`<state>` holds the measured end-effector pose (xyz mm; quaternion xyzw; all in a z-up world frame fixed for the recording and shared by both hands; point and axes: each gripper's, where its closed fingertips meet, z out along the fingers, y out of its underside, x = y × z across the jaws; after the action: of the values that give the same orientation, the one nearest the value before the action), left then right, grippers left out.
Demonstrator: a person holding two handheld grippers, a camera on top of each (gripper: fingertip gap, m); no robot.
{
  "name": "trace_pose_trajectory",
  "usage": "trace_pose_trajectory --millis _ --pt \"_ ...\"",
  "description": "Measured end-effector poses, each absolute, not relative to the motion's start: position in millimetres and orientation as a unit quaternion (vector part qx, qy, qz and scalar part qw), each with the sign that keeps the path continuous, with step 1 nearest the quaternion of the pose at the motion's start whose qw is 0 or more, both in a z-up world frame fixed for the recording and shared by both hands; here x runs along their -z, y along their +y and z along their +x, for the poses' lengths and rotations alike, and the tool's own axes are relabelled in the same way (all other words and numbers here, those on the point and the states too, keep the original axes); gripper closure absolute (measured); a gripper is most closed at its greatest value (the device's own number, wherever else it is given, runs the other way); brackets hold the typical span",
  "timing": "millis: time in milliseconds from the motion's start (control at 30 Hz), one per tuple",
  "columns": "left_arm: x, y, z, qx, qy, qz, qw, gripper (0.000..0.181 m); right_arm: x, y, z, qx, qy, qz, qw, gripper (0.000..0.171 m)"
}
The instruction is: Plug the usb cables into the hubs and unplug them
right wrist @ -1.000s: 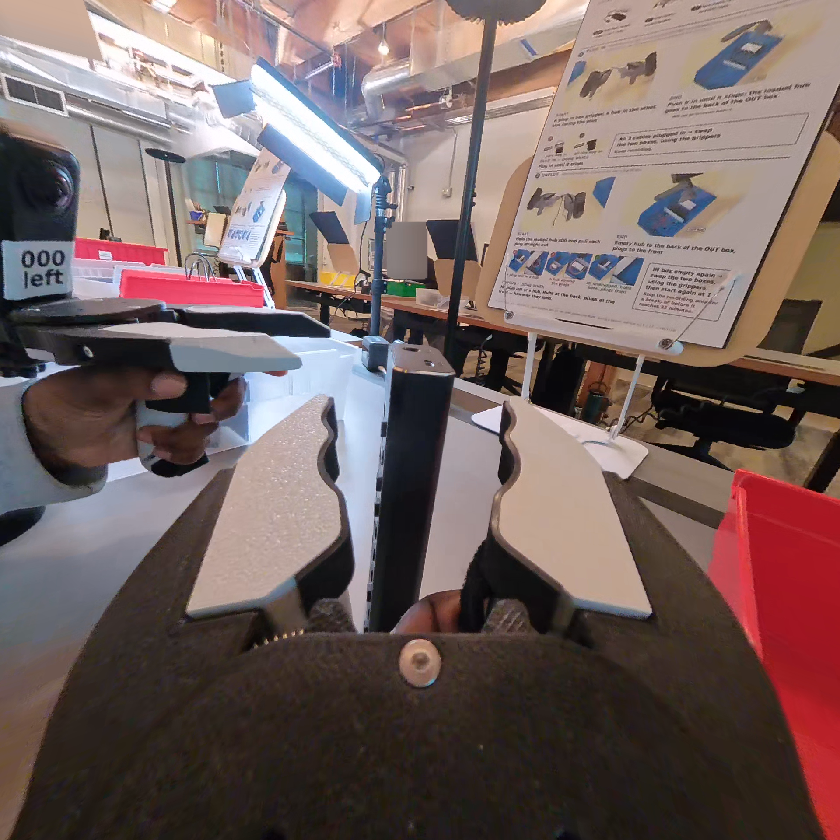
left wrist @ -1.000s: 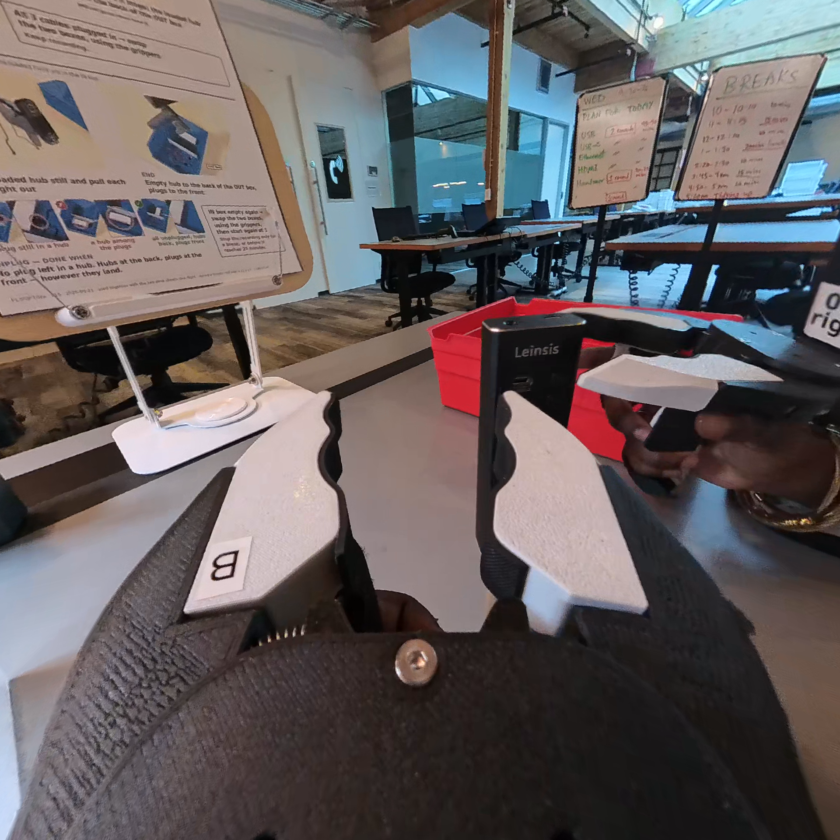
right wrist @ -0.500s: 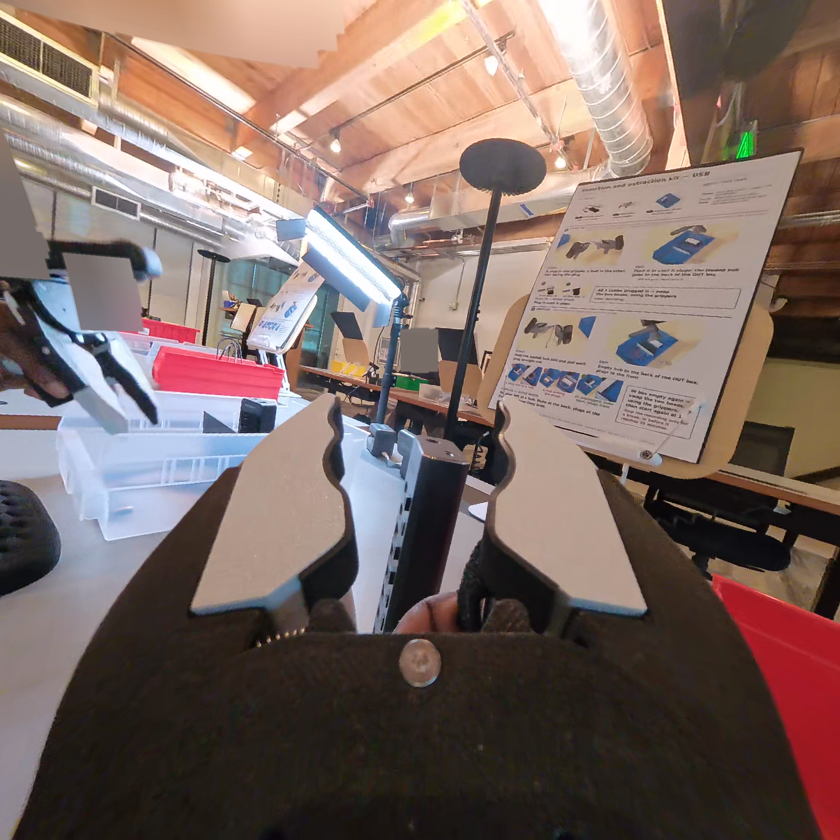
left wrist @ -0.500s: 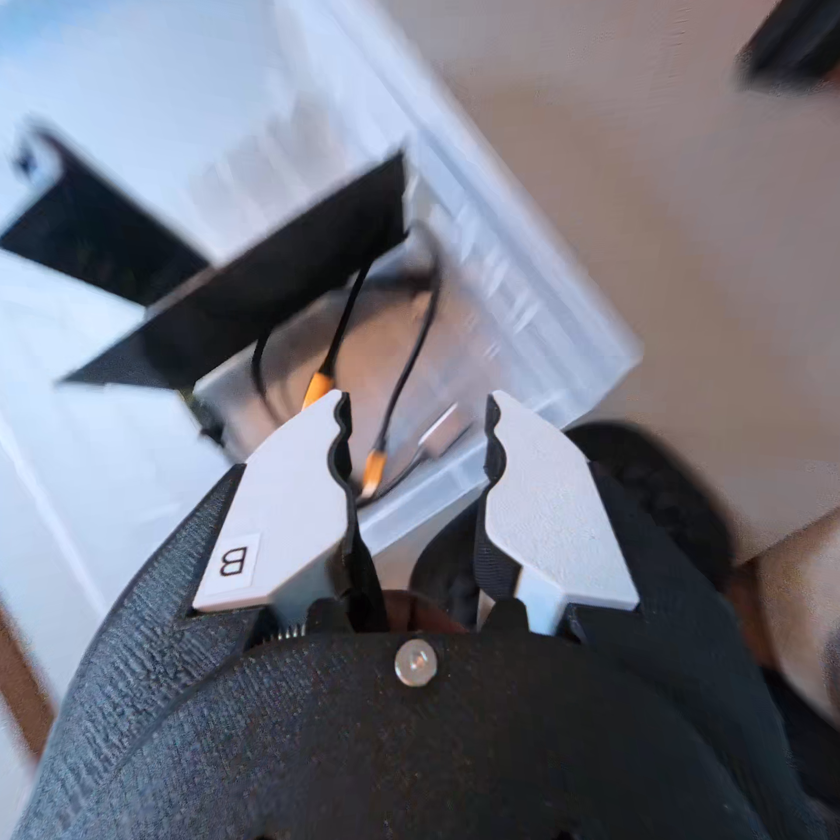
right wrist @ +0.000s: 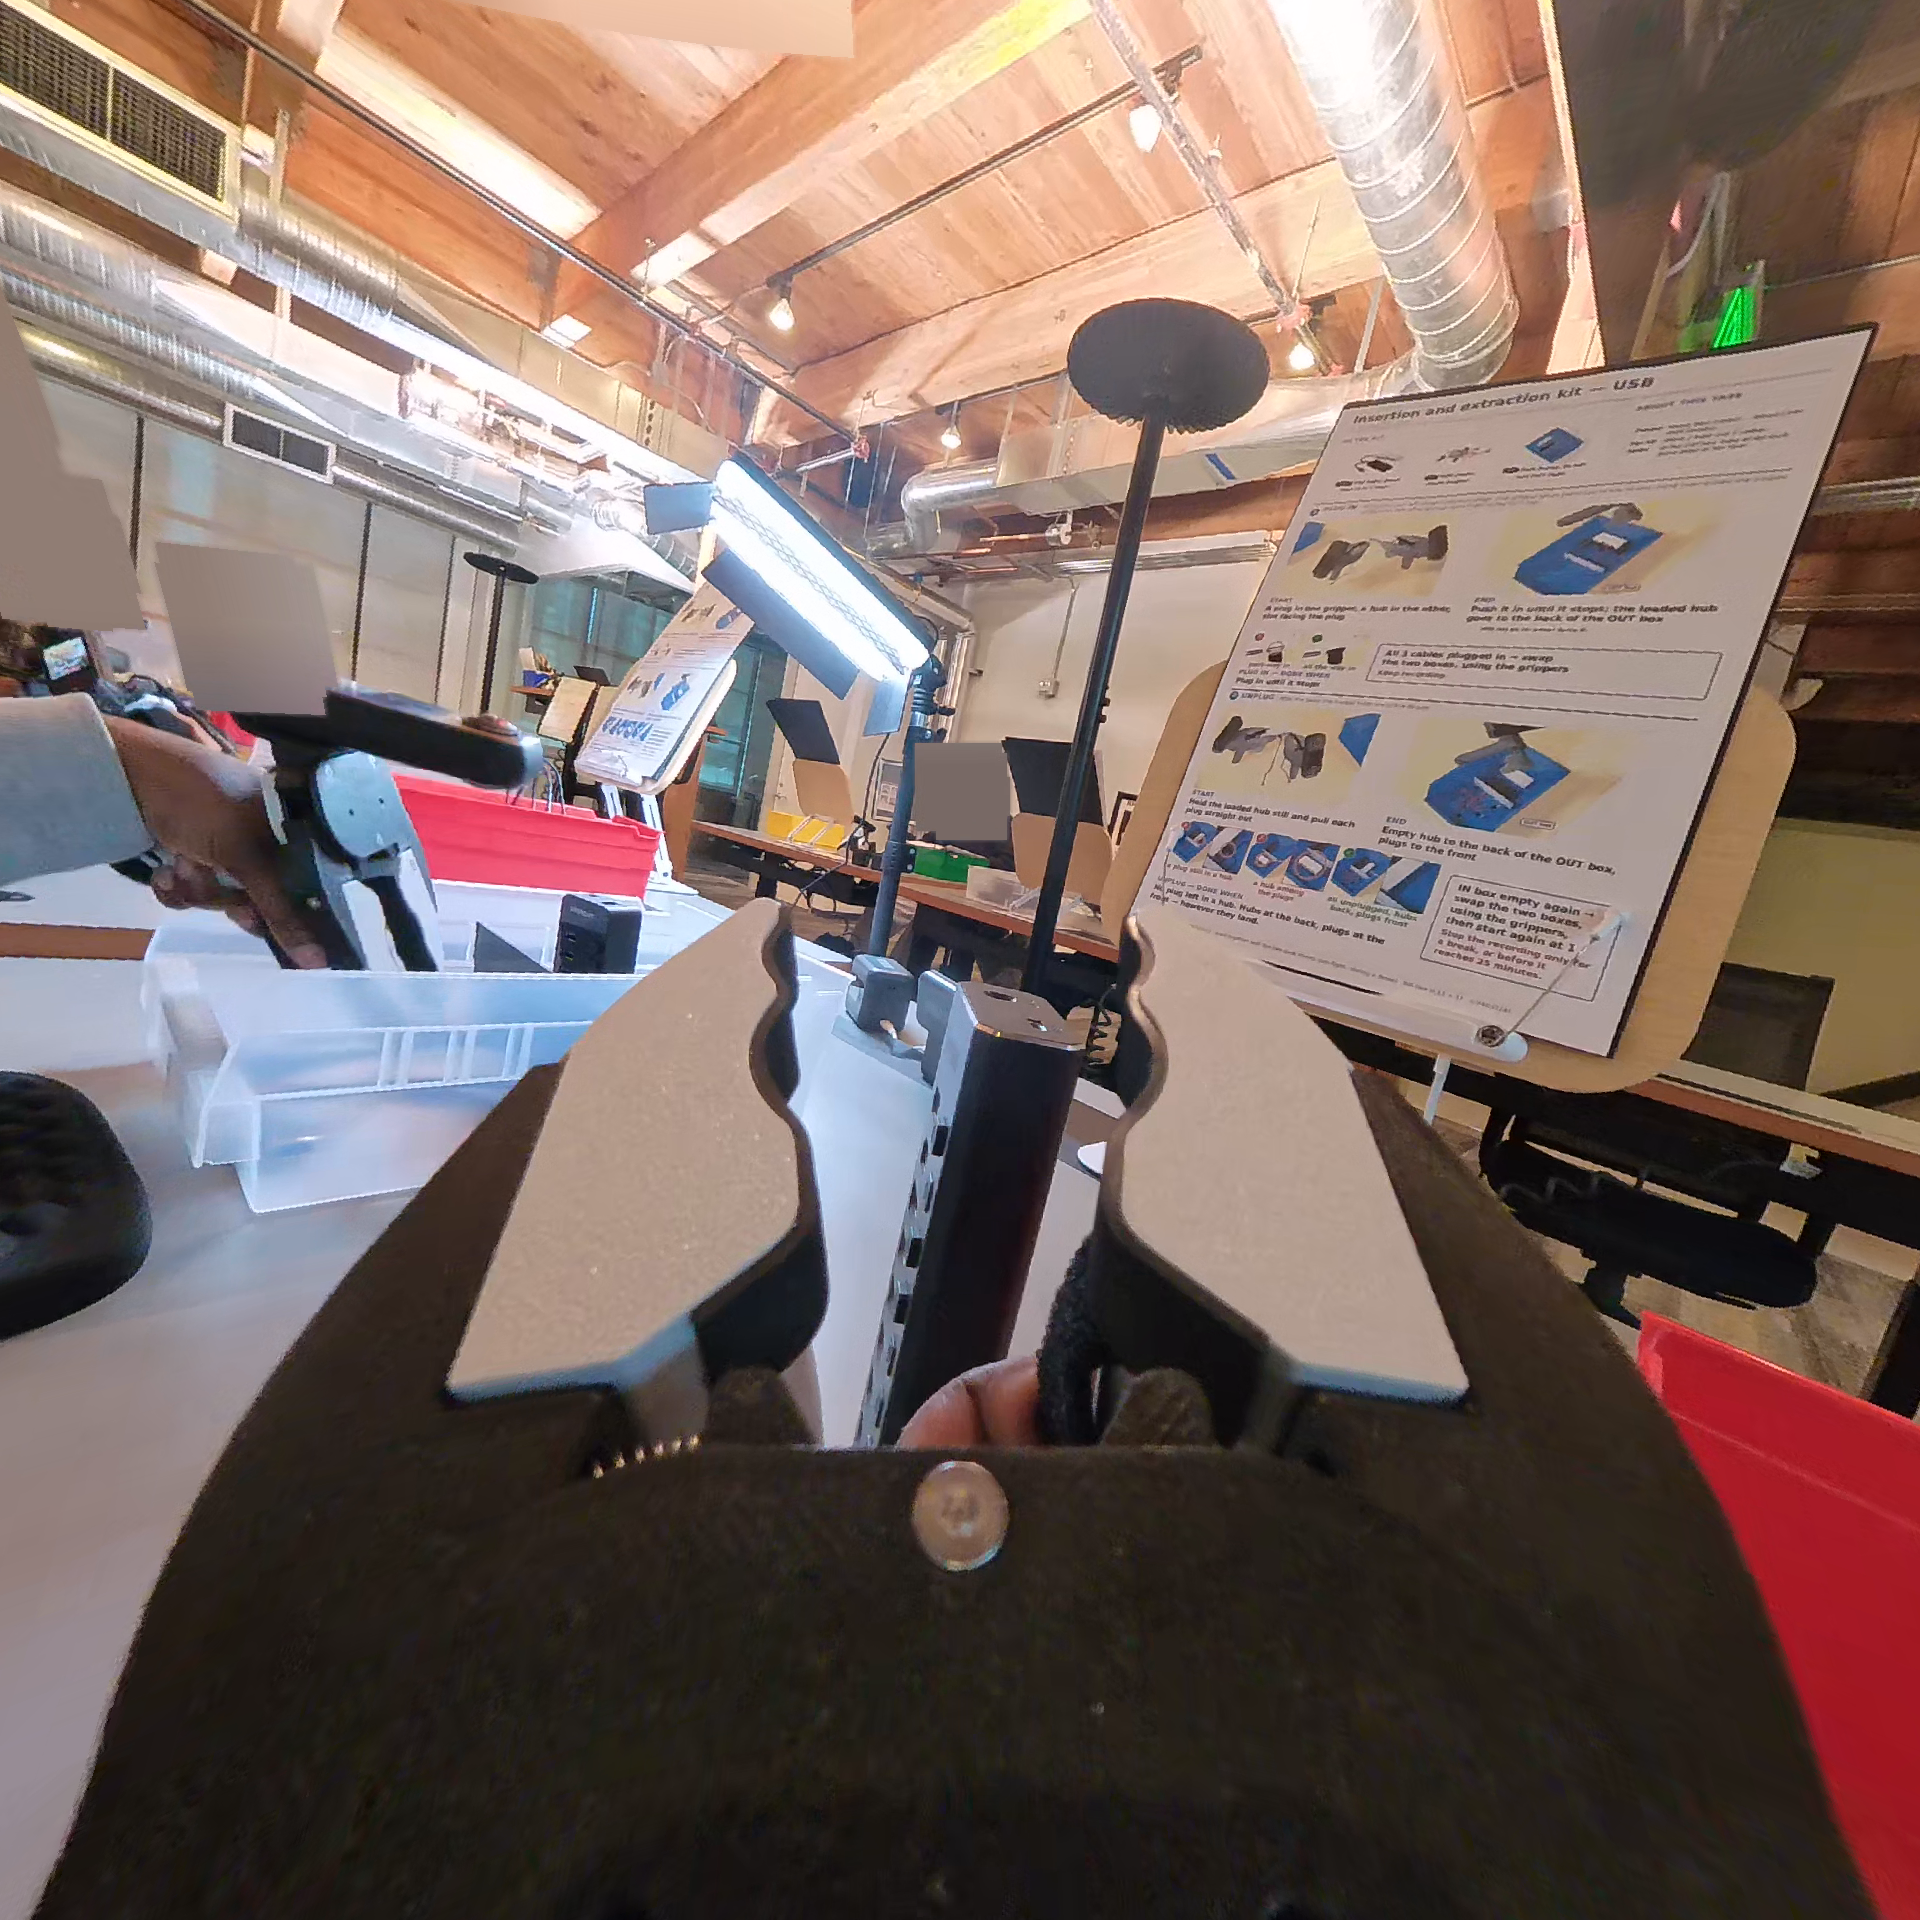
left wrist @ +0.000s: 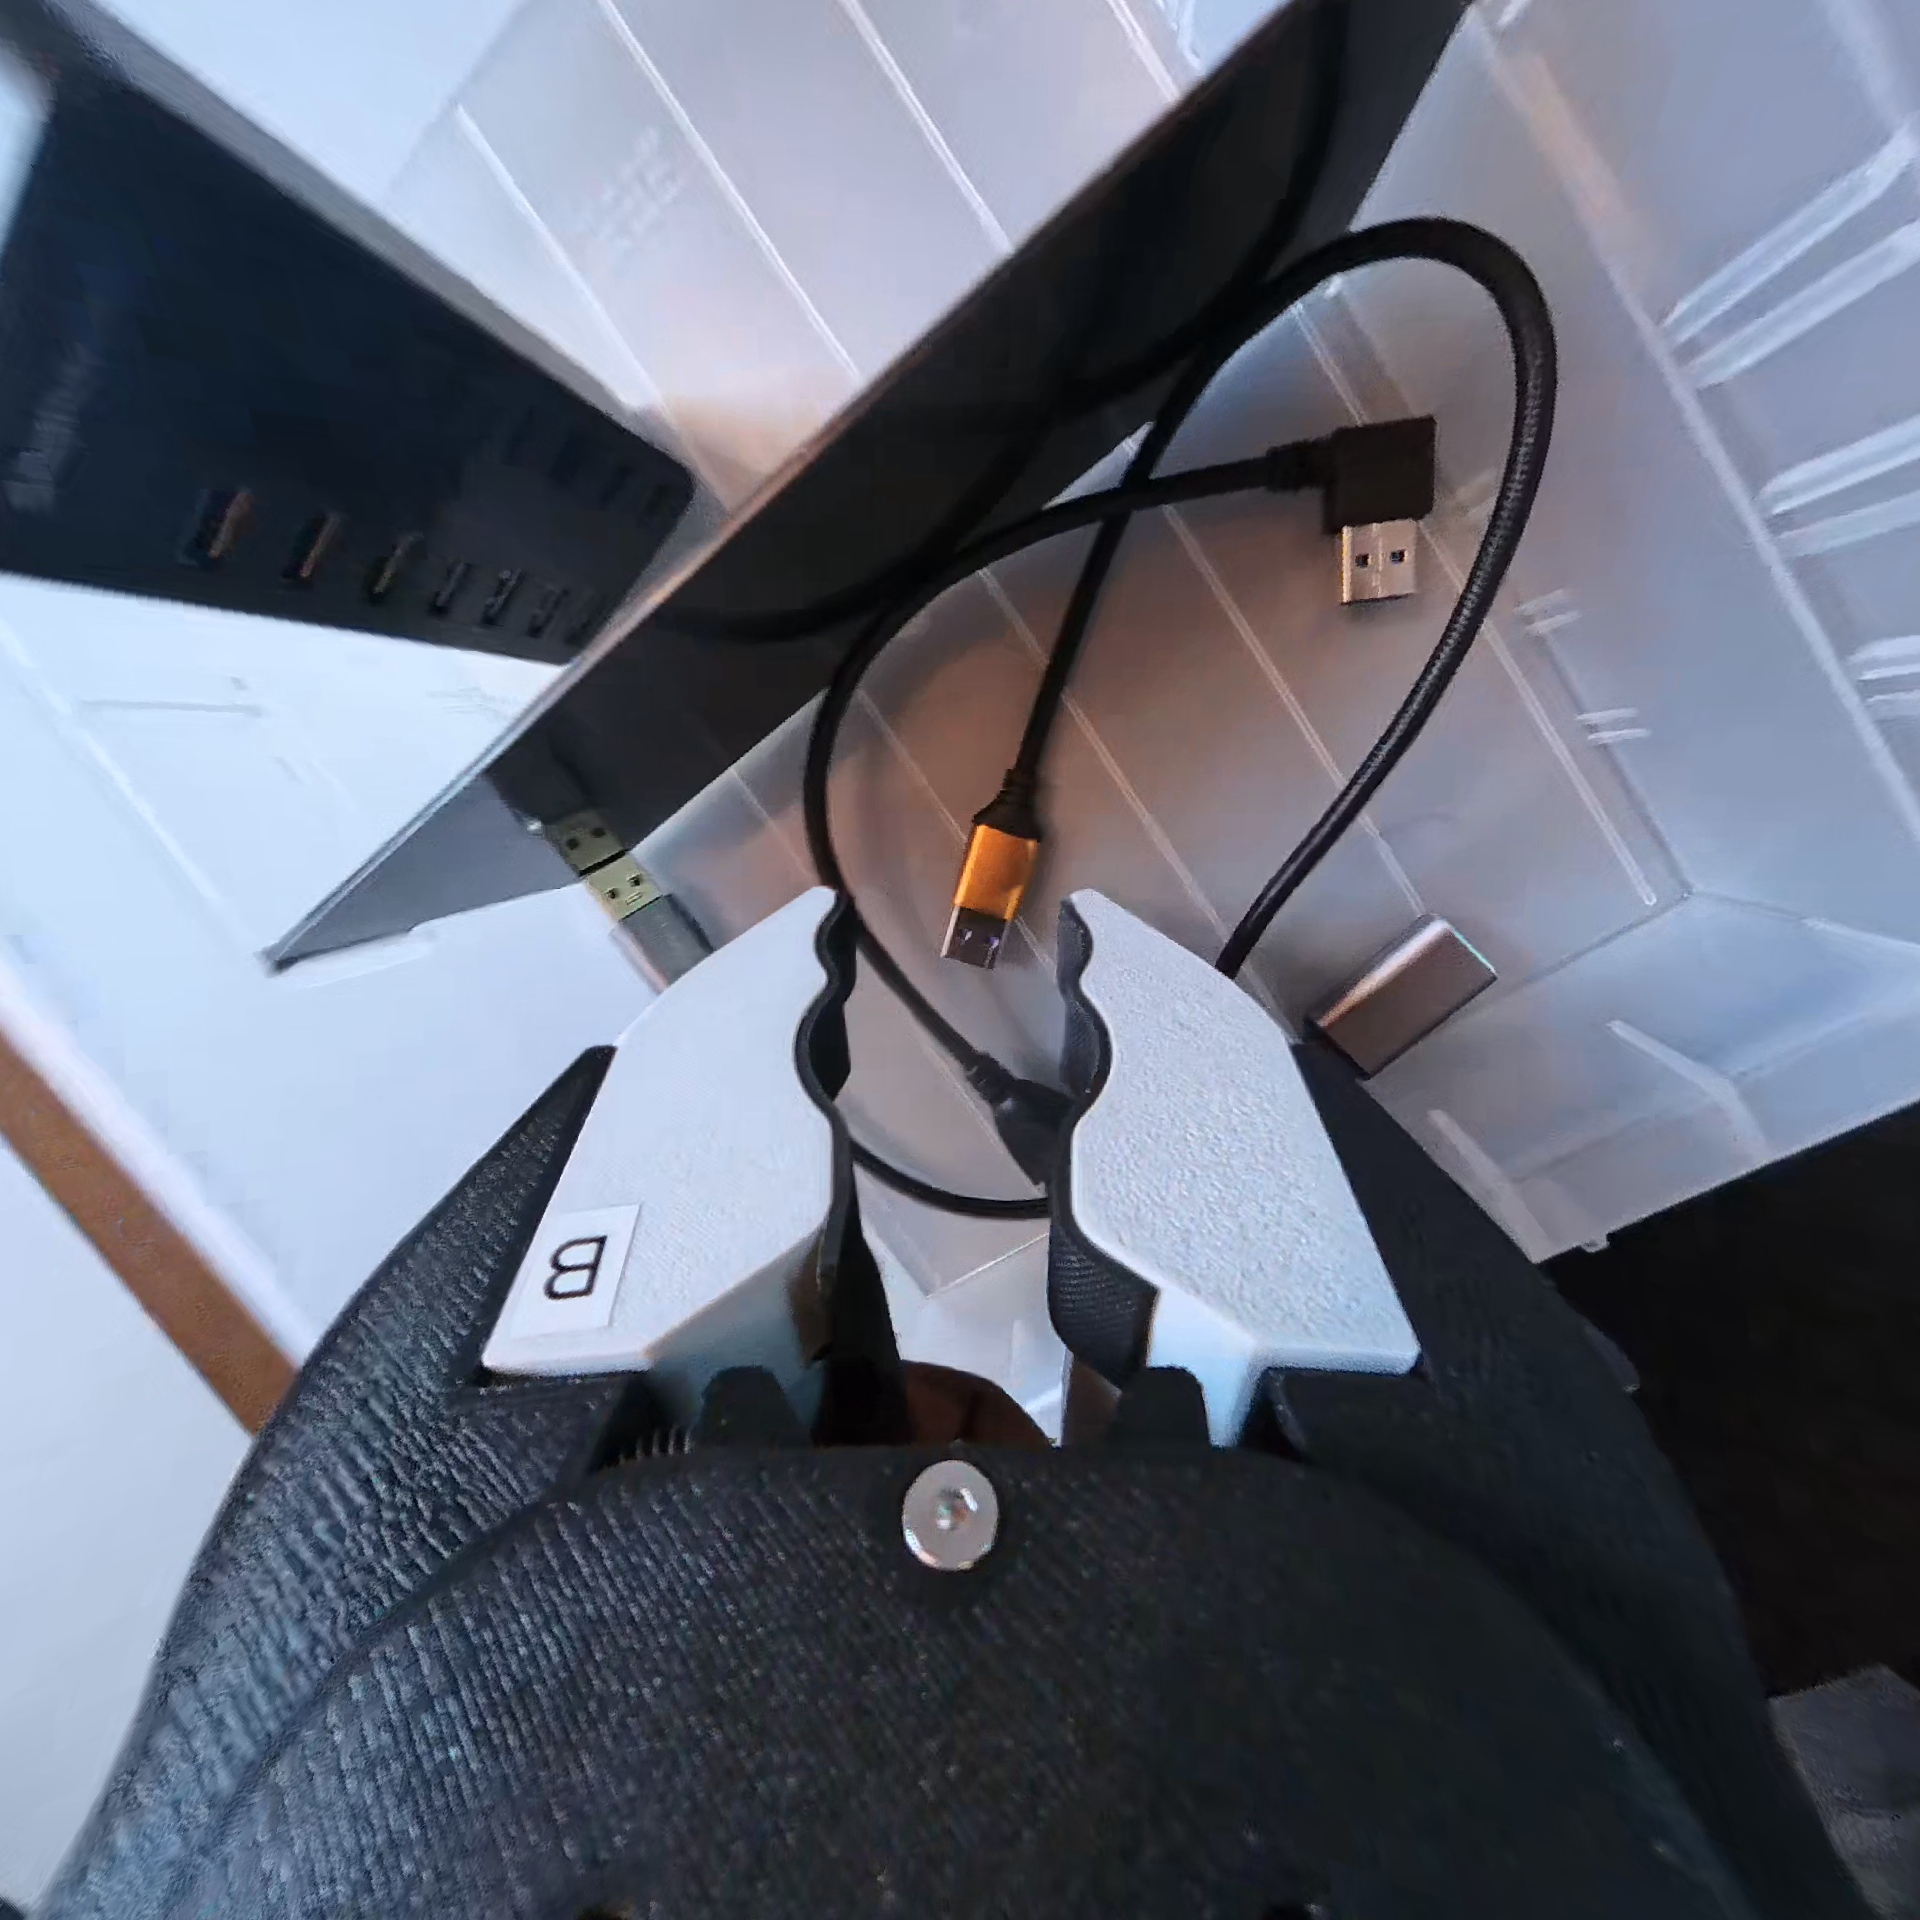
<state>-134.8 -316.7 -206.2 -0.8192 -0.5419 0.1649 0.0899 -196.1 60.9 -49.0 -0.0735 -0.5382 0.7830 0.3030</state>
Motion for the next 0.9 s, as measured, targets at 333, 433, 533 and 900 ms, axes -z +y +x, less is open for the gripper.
trace_pose_trajectory --millis 333,433,533,900 --pt "199 -322 -109 -0.101 -0.605 -0.780 0.121 0.141 48 59 -192 -0.779 -0.541 -0.062 0.311 0.115" --pt "215 -326 -105 -0.093 -0.612 -0.780 0.091 0.141 48 58 -191 -0.776 -0.542 -0.058 0.316 0.115" --pt "220 -326 -108 -0.105 -0.620 -0.772 0.093 0.141 48 58 -191 -0.774 -0.543 -0.057 0.319 0.116" --pt "220 -342 -93 -0.127 -0.638 -0.760 0.002 0.141 49 57 -189 -0.767 -0.547 -0.048 0.332 0.118"
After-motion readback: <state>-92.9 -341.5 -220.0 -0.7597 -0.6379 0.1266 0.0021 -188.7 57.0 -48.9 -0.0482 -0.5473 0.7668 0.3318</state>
